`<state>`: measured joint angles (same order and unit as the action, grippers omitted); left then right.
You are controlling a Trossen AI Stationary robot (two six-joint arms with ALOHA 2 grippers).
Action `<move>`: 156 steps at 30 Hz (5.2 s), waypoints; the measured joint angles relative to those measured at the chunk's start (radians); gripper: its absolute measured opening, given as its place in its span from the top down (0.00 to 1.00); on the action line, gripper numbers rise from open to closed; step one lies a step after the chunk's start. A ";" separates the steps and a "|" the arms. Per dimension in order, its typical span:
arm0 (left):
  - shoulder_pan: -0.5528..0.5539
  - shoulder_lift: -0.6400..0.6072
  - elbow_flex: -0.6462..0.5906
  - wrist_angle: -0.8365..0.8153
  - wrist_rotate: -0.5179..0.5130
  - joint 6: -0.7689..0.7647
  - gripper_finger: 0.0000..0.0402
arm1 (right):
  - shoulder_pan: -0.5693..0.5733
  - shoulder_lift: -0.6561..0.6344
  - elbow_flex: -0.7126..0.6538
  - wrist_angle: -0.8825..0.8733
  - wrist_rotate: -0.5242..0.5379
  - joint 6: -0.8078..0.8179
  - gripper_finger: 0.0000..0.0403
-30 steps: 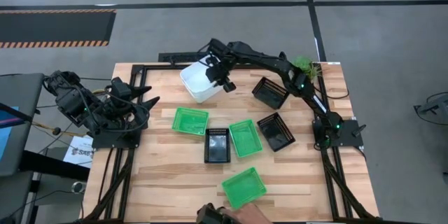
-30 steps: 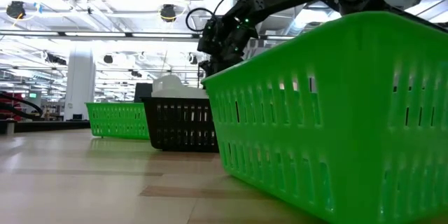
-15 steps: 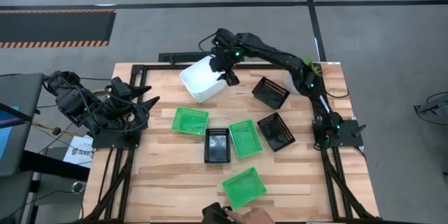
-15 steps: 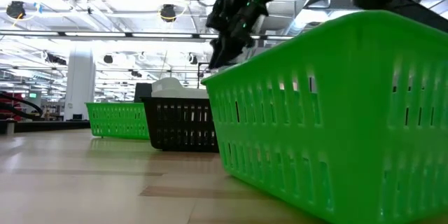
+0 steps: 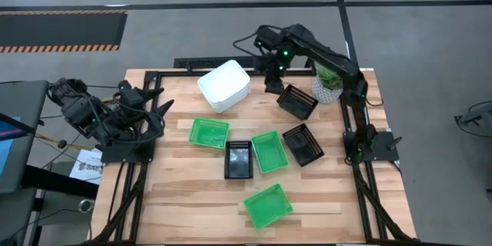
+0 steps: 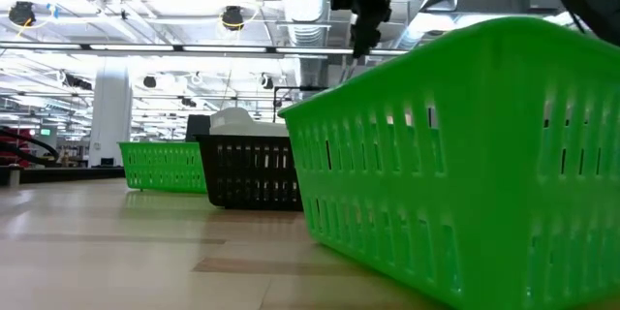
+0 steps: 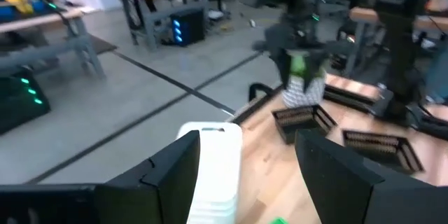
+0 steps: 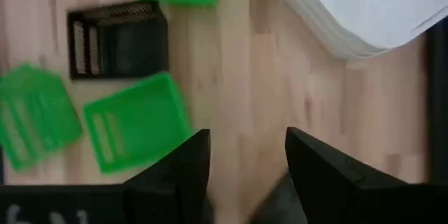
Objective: Stack baskets by color
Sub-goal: Stack the bottom right black bin on the top black bin, then stack the bottom black bin on the stacked black bin
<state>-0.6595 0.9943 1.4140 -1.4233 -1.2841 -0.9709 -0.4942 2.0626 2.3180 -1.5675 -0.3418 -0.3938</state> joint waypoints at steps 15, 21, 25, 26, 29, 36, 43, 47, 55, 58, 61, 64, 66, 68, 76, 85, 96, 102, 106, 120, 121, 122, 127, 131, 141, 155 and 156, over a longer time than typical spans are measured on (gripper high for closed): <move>0.062 0.003 -0.162 0.182 0.086 0.019 0.44 | 0.266 -0.473 -0.856 0.164 0.013 0.466 0.57; 0.068 0.013 -0.186 0.354 0.158 0.164 0.44 | 0.458 -0.706 -1.237 0.360 0.149 0.836 0.58; 0.107 0.014 -0.213 0.470 0.224 0.280 0.44 | 0.542 -0.797 -1.412 0.504 0.182 1.132 0.56; 0.122 0.014 -0.221 0.495 0.238 0.309 0.44 | 0.555 -0.806 -1.438 0.504 0.211 1.200 0.55; 0.179 0.014 -0.229 0.547 0.306 0.392 0.44 | 0.576 -0.822 -1.487 0.485 0.326 1.317 0.54; 0.306 0.014 -0.229 0.616 0.411 0.516 0.44 | 0.556 -0.820 -1.489 0.515 0.506 1.335 0.53; 0.401 0.043 -0.229 0.621 0.520 0.569 0.44 | 0.537 -0.751 -1.489 0.520 0.510 1.273 0.53; 0.441 0.061 -0.229 0.625 0.557 0.610 0.44 | 0.524 -0.713 -1.490 0.522 0.511 1.260 0.54; 0.481 0.068 -0.229 0.631 0.565 0.648 0.44 | 0.523 -0.712 -1.568 0.615 0.518 1.298 0.58; 0.490 0.068 -0.229 0.630 0.564 0.650 0.44 | 0.524 -0.712 -1.572 0.604 0.521 1.317 0.68; 0.496 0.068 -0.228 0.630 0.564 0.653 0.44 | 0.527 -0.712 -1.572 0.607 0.523 1.318 0.83; 0.498 0.068 -0.228 0.629 0.563 0.653 0.44 | 0.527 -0.712 -1.571 0.610 0.507 1.296 0.96; 0.498 0.068 -0.228 0.629 0.563 0.654 0.44 | 0.527 -0.712 -1.567 0.612 0.485 1.280 0.96; 0.498 0.068 -0.229 0.629 0.564 0.654 0.44 | 0.528 -0.713 -1.553 0.604 0.462 1.257 0.95; 0.498 0.068 -0.228 0.637 0.634 0.676 0.44 | 0.514 -0.863 -1.450 0.548 0.453 1.147 0.98; 0.530 0.068 -0.228 0.720 0.703 0.743 0.44 | 0.314 -1.047 -1.370 0.531 0.703 0.869 0.99; 0.602 0.068 -0.228 0.744 0.765 0.740 0.44 | -0.106 -0.963 -1.371 0.829 0.527 0.208 0.99; 0.602 0.068 -0.228 0.759 0.813 0.739 0.44 | -0.239 -0.872 -1.371 0.829 0.351 0.092 0.99; 0.602 0.068 -0.228 0.770 0.826 0.742 0.44 | -0.302 -0.819 -1.372 0.831 0.260 0.045 0.99; 0.602 0.068 -0.228 0.768 0.831 0.742 0.44 | -0.355 -0.716 -1.371 0.820 0.101 0.027 0.96; 0.602 0.068 -0.228 0.768 0.831 0.742 0.44 | -0.355 -0.710 -1.371 0.819 0.101 0.033 0.95; 0.602 0.068 -0.228 0.768 0.831 0.742 0.44 | -0.355 -0.704 -1.371 0.816 0.101 0.033 0.95; 0.602 0.068 -0.228 0.768 0.830 0.742 0.44 | -0.354 -0.671 -1.371 0.819 0.102 0.048 0.84; 0.602 0.068 -0.228 0.768 0.829 0.742 0.44 | -0.355 -0.669 -1.371 0.823 0.103 0.048 0.71; 0.602 0.068 -0.228 0.758 0.828 0.743 0.44 | -0.331 -0.748 -1.273 0.793 0.061 0.159 0.50; 0.602 0.068 -0.228 0.754 0.834 0.741 0.44 | 0.209 -0.676 -1.271 1.229 0.088 0.371 0.53; 0.602 0.068 -0.228 0.754 0.835 0.741 0.44 | 0.238 -0.649 -1.271 1.291 0.098 0.371 0.54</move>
<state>-0.0574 1.0626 1.1858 -0.6693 -0.4496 -0.2295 -0.2559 1.4132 1.0473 -0.2769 -0.2435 -0.0230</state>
